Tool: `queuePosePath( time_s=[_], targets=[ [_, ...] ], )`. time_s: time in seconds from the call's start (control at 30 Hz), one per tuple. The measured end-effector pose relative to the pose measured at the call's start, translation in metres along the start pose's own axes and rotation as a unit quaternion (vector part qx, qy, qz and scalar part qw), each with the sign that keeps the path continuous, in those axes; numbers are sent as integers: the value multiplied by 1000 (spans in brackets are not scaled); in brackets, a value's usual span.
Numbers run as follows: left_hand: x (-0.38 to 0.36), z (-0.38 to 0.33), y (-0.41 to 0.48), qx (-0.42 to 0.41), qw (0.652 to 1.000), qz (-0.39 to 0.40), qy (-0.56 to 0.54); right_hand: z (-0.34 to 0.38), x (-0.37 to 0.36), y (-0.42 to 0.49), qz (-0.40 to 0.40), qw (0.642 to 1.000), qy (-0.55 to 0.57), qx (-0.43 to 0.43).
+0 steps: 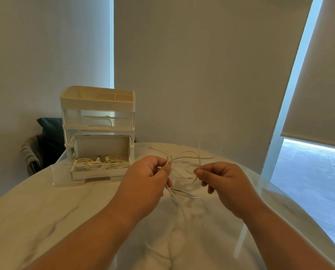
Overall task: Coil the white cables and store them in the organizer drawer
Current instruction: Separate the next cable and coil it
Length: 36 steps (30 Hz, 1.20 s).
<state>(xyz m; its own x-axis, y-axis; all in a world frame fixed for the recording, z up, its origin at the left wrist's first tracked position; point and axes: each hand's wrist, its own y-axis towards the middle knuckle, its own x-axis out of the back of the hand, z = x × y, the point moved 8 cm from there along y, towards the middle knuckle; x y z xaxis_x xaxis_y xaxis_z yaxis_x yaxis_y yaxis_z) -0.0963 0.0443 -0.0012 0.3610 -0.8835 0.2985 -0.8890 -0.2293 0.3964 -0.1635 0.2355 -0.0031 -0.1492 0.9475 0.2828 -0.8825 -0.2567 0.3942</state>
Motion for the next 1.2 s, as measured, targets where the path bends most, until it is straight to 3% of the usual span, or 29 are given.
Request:
queuePosePath(
  time_s=[0.13,0.27,0.4,0.53,0.6,0.67,0.73,0.77,0.83,0.9,0.97,1.07,1.13,1.2],
  targets=[
    [3,-6,-1,-62,994,-26,85,10,-8,-4,-5,996,83,11],
    [-2,-13,-5,-113,978,-5,173,1,-6,-2,-25,955,283,-83],
    [3,-9,-1,-112,972,-16,204,-11,5,3,-70,903,398,-145],
    [9,2,5,-81,978,-20,192,-19,30,9,-126,874,447,-143],
    [13,3,6,-73,980,-28,184,-26,41,10,-149,878,430,-151],
    [18,3,8,-65,982,-42,173,-35,50,11,-155,908,348,-175],
    [20,3,8,-60,983,-51,164,-42,51,9,-104,965,119,-209],
    [20,2,7,-61,984,-52,161,-45,48,7,-48,974,-35,-218],
    [19,1,7,-69,983,-52,160,-49,36,1,75,931,-284,-217],
    [17,0,6,-73,983,-48,163,-50,26,-5,143,877,-411,-206],
    [16,0,6,-75,982,-42,168,-41,30,-1,104,872,-446,-174],
    [16,-2,6,-83,981,-44,171,-13,47,7,-42,917,-387,-86],
    [16,-4,6,-92,980,-44,169,16,56,2,-139,945,-296,15],
    [15,-6,5,-101,979,-41,173,35,60,-5,-182,969,-138,91]
  ],
)
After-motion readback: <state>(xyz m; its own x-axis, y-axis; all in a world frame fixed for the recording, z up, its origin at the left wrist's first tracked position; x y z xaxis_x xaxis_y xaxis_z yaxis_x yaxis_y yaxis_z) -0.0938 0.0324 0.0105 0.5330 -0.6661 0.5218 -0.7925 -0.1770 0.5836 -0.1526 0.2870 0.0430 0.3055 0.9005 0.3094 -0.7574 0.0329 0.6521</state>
